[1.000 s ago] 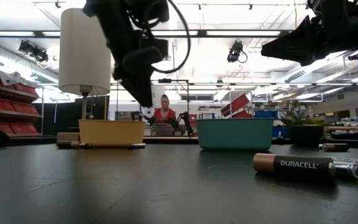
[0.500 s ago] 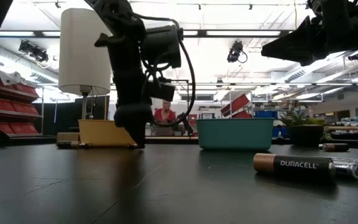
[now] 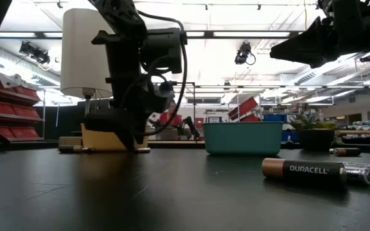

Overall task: Sort batteries
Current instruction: Put the silver battery into the blue bin

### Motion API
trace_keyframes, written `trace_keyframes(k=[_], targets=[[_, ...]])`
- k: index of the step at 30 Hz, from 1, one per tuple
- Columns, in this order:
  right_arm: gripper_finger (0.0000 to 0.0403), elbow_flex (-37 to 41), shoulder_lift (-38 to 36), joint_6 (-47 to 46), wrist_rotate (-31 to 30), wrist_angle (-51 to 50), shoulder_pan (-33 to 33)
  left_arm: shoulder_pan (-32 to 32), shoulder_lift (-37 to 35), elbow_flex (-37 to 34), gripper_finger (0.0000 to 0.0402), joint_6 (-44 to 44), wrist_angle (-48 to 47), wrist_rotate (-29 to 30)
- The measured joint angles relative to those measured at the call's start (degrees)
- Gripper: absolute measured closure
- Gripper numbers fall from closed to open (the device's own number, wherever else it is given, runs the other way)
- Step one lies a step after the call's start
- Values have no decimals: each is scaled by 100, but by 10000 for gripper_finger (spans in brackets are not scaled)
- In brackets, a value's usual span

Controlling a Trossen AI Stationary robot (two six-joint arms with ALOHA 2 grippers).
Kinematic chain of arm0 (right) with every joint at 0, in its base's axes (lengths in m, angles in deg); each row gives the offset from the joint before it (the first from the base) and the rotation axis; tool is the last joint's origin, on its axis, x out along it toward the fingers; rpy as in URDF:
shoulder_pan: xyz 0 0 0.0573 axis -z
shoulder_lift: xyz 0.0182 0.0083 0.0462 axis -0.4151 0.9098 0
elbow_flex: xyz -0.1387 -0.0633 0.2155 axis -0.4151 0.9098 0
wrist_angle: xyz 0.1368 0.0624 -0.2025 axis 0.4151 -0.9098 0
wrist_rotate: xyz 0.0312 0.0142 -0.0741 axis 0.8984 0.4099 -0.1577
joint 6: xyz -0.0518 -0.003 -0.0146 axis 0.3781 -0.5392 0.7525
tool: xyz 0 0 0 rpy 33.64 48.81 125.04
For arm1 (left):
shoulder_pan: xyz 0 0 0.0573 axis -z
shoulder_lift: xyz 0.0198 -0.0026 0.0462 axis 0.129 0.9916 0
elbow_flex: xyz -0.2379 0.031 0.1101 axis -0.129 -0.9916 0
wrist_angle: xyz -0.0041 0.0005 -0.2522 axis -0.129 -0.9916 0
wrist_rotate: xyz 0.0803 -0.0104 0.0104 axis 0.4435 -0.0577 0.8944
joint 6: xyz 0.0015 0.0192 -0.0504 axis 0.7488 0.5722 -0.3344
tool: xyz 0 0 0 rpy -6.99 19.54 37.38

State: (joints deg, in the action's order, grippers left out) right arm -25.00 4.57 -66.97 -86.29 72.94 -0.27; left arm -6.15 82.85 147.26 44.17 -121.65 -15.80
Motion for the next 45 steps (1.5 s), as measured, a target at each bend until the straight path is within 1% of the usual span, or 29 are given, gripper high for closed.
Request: trace_keyframes(k=[3,6,10,14,17,24,28,33,38,45], targets=[[280,0,0,-1,1,2,1,110,19,0,233,877,-15,220],[280,0,0,-2,10,2,1,138,26,0,224,1372,-11,506],[280,0,0,-2,50,4,0,123,26,0,200,1819,-9,572],[280,0,0,-2,61,4,0,55,26,0,173,2320,-12,432],[280,0,0,-4,61,4,0,-15,26,0,166,2427,-15,374],[280,0,0,22,61,4,0,-53,31,0,163,2642,73,24],[280,0,0,24,63,4,1,-53,122,5,162,2732,171,27],[280,2,0,28,66,4,0,-50,146,15,162,3103,202,99],[279,2,0,37,66,6,2,-126,175,88,162,3247,103,323],[279,2,0,37,66,2,7,-235,175,533,162,3277,-332,213]])
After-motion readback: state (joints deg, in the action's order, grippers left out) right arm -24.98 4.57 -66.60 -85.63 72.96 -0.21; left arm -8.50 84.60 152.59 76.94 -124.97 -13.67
